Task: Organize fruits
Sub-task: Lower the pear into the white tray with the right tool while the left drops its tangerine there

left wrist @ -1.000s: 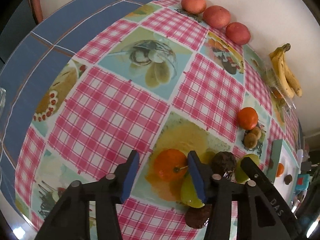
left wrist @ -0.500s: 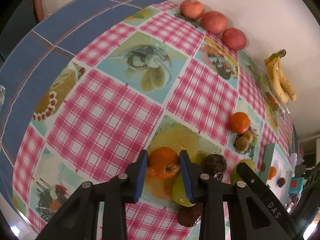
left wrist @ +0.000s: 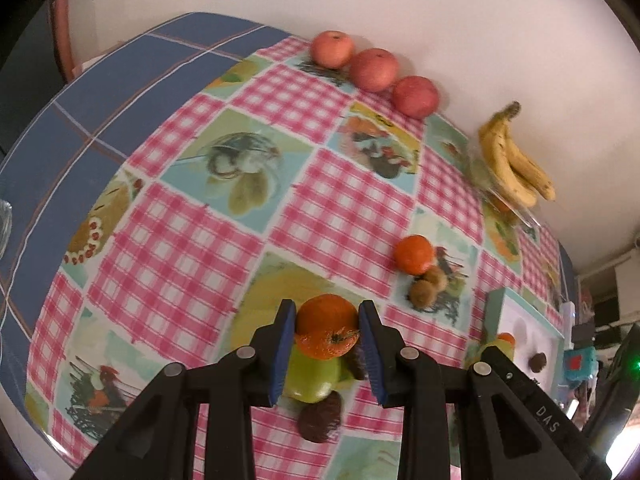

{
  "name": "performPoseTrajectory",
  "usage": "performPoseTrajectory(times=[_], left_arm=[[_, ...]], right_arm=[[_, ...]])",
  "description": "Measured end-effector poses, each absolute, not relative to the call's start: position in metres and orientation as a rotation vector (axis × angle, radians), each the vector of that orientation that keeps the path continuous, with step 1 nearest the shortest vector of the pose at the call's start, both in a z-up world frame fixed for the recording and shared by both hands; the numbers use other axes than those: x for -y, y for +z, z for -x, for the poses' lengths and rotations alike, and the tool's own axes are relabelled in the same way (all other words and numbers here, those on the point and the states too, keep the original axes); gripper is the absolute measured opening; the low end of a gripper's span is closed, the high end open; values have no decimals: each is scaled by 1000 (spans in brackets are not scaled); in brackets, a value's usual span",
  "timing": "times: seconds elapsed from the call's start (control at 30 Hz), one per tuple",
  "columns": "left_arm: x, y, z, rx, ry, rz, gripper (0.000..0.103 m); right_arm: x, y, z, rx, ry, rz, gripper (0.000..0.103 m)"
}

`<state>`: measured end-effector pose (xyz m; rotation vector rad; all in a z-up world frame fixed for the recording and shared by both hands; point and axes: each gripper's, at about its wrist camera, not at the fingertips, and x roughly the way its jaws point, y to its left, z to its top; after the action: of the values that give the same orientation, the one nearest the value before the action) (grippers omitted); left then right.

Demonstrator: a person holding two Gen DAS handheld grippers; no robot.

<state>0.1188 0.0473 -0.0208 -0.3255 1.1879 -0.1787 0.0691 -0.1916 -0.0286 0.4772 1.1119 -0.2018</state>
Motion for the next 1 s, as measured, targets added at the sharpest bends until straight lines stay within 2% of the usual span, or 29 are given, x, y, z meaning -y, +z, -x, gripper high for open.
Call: performPoseTrajectory(times=[0.63,1.0], left_arm=[[100,-10,-67,-1217,-475,118,34],[177,-21,-20,-1236,-642,-84,34]], right_arm=[[317,-24,1,-1081,-455,-578,42],[349,-19,27,-1070,-517,-593,43]])
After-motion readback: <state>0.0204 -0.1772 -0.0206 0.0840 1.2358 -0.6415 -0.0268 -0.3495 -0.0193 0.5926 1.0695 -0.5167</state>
